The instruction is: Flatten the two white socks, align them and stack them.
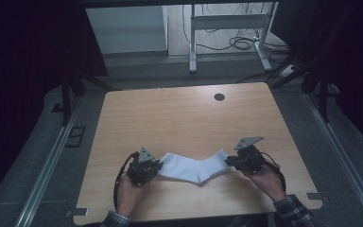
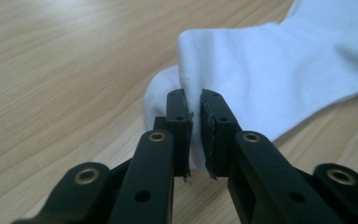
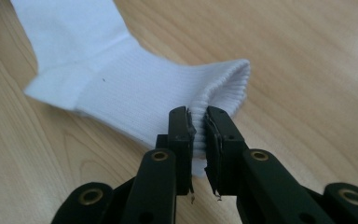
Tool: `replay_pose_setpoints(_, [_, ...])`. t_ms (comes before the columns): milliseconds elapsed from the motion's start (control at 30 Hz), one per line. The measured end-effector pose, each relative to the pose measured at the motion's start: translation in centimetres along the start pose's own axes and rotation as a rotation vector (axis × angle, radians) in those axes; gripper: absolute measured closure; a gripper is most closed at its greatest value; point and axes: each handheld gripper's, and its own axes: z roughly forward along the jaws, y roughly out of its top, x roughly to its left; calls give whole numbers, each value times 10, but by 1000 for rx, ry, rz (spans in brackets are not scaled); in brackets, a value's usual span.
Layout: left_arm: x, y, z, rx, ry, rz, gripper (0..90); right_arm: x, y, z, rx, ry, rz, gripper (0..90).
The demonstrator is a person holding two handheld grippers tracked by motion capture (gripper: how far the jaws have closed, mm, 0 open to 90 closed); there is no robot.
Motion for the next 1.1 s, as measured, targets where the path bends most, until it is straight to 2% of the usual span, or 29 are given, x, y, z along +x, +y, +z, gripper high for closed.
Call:
replay_pose_setpoints(67, [-1,-3,6,36,20,3,759,-1,-4,5,29,-4,0,755])
replay_pose_setpoints(133, [-2,-4,7,46,51,4,633,-2,-6,5,42,-22,4,709])
replay_pose_setpoints(233, [-1,0,-1,13,74,1,479,-2,-3,-3,8,-57,7,642])
replay_pose_setpoints(267, [0,4,-5,-16,71,-19,459,-3,-2,-5,-3,-64,12,623])
replay_pose_setpoints(333, [2,6,-6,-33,56,-38,423,-2,2,-5,-28,-74,14,589])
replay_pose_setpoints(400, [4,6,-3,-35,46,-54,424,-1,5,-1,-30,-81,10,574])
replay_pose_setpoints(567, [8,1,10,-2,27,-81,434,1,8,14,-9,-98,0,560])
replay_pose_setpoints(733, [11,-2,17,16,40,-86,451,-3,1,23,31,-103,14,535])
replay_pose_setpoints(900, [12,-5,24,35,22,-79,518,-3,-1,27,43,-87,32,545])
replay_pose_setpoints(1000, [12,-6,25,22,-5,-85,595,-4,-3,28,33,-56,37,628])
replay_pose_setpoints(1033, [12,-6,25,18,-19,-86,631,-4,-4,28,33,-35,54,690])
replay_pose_setpoints(1100, [12,-6,26,16,-46,-92,715,-6,-4,29,33,-3,84,747])
